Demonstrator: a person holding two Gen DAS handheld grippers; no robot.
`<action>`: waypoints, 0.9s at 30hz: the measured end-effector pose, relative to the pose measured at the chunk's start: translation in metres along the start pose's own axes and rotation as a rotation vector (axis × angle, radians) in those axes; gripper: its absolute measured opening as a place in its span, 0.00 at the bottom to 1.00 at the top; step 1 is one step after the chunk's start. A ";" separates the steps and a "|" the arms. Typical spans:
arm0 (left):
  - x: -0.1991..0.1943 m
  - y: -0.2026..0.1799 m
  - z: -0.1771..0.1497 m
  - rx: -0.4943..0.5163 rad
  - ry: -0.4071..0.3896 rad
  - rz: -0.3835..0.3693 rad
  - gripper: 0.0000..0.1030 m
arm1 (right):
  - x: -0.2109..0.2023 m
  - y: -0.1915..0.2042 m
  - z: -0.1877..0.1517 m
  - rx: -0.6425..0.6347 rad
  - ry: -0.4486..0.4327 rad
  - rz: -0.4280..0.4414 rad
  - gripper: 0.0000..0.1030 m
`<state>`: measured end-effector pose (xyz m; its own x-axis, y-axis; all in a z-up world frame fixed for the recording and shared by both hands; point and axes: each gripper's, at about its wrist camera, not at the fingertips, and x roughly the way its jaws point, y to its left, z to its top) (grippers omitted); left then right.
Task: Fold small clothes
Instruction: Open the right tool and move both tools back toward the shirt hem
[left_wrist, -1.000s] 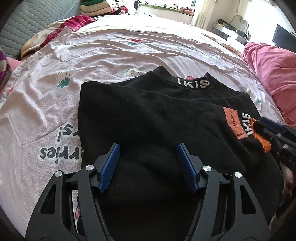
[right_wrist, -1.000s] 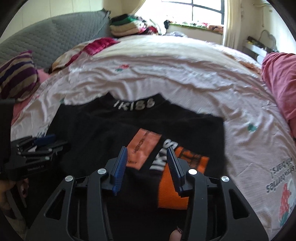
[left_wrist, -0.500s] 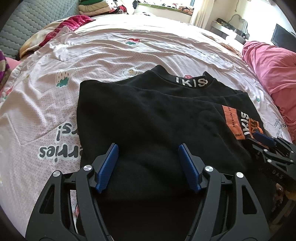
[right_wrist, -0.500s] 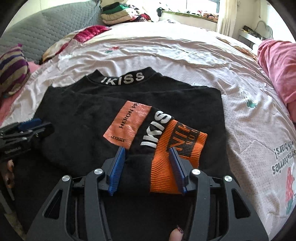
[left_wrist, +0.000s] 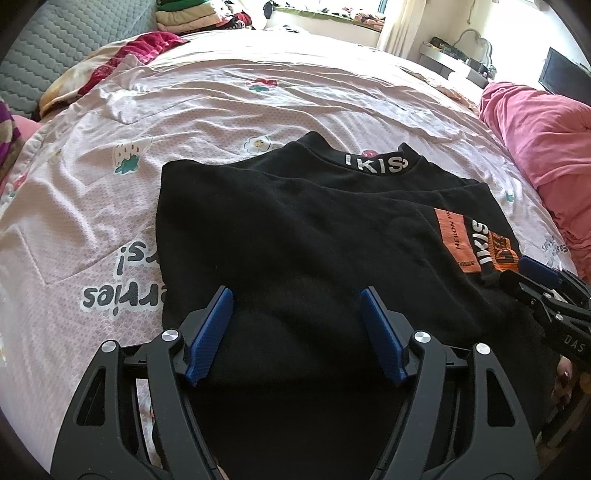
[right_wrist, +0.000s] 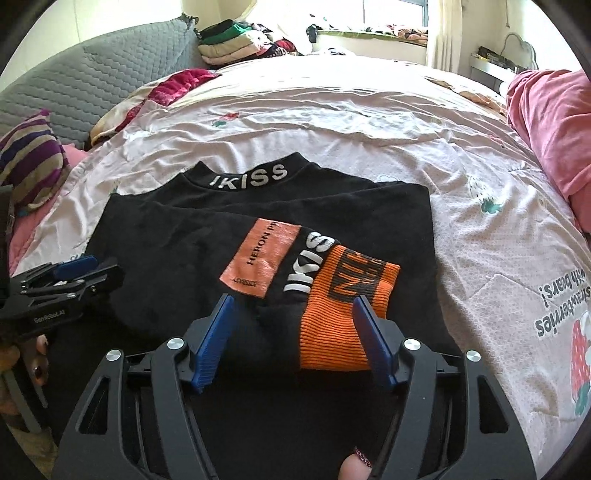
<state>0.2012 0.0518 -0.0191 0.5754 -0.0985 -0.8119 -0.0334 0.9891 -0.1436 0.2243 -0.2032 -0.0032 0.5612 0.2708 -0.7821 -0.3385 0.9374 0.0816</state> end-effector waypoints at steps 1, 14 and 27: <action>-0.001 0.000 0.000 -0.001 0.001 0.000 0.62 | -0.001 0.000 0.001 0.001 -0.002 0.000 0.65; -0.016 -0.005 0.003 -0.004 -0.032 -0.023 0.70 | -0.018 0.000 0.007 0.015 -0.038 -0.004 0.77; -0.039 -0.006 0.006 -0.002 -0.084 -0.018 0.79 | -0.039 -0.002 0.011 0.041 -0.086 0.000 0.86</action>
<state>0.1839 0.0502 0.0168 0.6428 -0.1069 -0.7585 -0.0237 0.9870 -0.1592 0.2109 -0.2136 0.0339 0.6245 0.2867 -0.7265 -0.3079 0.9452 0.1084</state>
